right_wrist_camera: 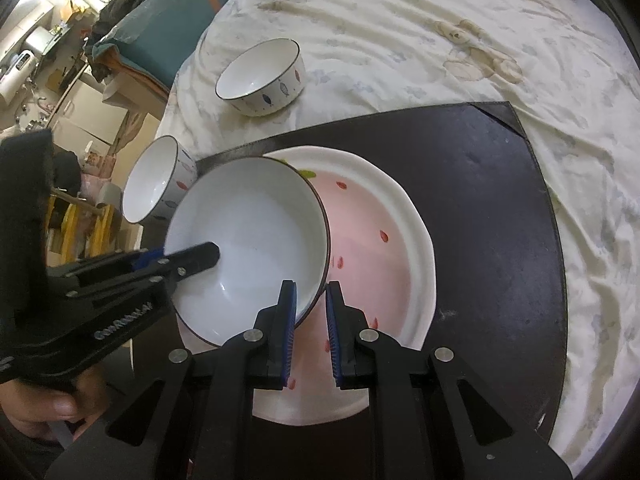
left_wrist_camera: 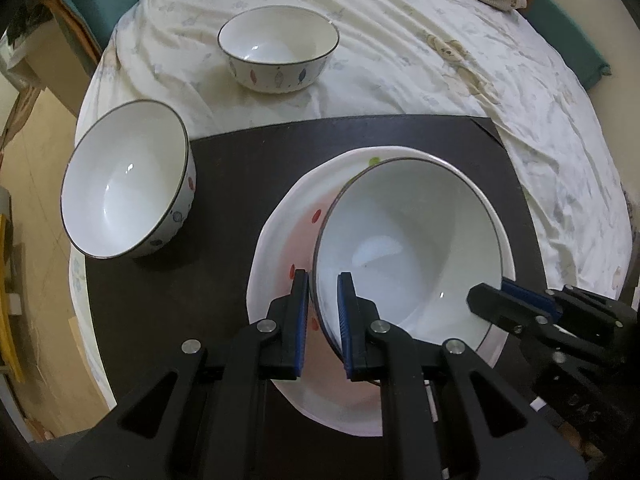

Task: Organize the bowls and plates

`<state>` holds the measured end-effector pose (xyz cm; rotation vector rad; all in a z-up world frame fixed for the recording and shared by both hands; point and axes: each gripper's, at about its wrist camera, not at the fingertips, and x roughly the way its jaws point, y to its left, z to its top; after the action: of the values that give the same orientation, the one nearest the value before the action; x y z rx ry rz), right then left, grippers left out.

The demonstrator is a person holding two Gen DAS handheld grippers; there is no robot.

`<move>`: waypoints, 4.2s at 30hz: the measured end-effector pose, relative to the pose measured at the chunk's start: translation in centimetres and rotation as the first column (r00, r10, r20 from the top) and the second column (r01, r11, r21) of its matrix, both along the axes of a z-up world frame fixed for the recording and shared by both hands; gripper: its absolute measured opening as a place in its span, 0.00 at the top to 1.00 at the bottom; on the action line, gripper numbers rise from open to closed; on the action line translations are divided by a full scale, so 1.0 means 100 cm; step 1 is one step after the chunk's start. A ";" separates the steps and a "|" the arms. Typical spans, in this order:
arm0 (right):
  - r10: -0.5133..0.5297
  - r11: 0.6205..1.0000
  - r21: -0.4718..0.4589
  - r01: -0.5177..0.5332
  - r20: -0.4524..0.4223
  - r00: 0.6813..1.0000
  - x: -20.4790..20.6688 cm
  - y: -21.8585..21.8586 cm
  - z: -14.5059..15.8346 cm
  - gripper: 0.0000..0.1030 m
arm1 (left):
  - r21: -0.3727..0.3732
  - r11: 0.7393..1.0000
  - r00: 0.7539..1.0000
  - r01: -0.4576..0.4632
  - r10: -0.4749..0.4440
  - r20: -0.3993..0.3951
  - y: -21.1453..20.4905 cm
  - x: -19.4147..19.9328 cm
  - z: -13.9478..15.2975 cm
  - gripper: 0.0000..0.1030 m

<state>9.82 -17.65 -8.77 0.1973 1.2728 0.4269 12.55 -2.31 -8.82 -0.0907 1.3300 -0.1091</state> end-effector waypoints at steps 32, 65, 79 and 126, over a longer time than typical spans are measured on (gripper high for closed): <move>-0.032 0.999 -0.008 0.032 -0.043 0.999 -0.001 -0.014 0.004 0.81 | 0.011 0.997 0.997 0.071 -0.071 0.020 -0.016 0.000 -0.004 0.87; -0.145 0.989 0.021 0.144 0.099 0.984 -0.015 -0.031 0.031 0.80 | 0.055 0.998 0.989 0.037 -0.044 0.139 0.004 -0.009 0.030 0.38; -0.200 0.980 0.026 0.198 0.189 0.962 -0.015 -0.030 0.070 0.19 | -0.039 0.994 0.988 0.100 -0.095 0.120 0.020 -0.007 0.075 0.26; -0.104 0.994 0.019 0.111 -0.206 0.973 0.086 0.178 -0.021 0.78 | -0.063 0.992 0.984 -0.108 0.097 -0.152 0.181 0.075 -0.009 0.65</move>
<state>18.44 0.13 -10.91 0.3414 1.4510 0.3388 20.05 15.74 -9.73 -0.2313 1.4683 -0.0635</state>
